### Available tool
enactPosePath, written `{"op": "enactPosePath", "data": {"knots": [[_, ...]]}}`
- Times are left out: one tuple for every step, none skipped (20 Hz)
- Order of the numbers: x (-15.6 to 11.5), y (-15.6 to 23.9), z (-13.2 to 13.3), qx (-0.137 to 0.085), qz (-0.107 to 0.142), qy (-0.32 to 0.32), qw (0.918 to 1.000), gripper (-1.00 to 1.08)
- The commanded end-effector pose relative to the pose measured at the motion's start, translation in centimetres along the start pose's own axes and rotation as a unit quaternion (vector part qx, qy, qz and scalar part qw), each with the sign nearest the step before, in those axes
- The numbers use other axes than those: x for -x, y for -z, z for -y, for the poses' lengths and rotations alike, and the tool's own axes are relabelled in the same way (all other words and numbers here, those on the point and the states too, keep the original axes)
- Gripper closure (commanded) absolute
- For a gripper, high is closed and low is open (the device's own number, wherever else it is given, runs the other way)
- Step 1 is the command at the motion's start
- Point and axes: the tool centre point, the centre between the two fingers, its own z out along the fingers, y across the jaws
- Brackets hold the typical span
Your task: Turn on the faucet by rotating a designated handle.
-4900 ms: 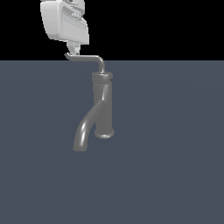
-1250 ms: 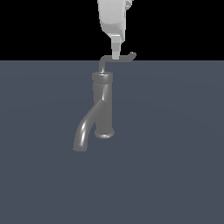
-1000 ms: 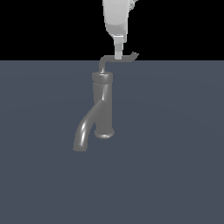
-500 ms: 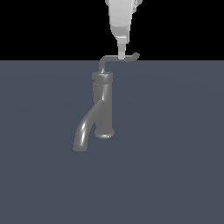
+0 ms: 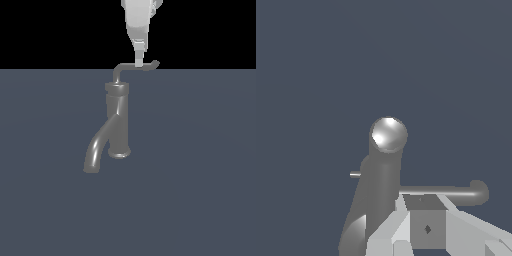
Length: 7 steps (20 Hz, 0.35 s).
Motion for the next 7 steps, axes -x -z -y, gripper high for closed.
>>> {"op": "enactPosePath", "data": {"knots": [[-2.4,0.2,4.1,-0.034,0.002,-0.018,0.9992,1.08],[-2.6,0.2,4.4,-0.034,0.002,-0.019,0.9992,1.08],[-2.7,0.2,4.7,-0.034,0.002,-0.02,0.9992,1.08],[-2.8,0.2,5.0,-0.034,0.002,-0.021,0.9992,1.08],[-3.0,0.3,5.3,-0.034,0.002,-0.022,0.9992,1.08],[-3.1,0.3,5.6,-0.034,0.002,-0.023,0.9991,1.08],[-3.1,0.3,5.6,-0.034,0.002,-0.023,0.9991,1.08]]}}
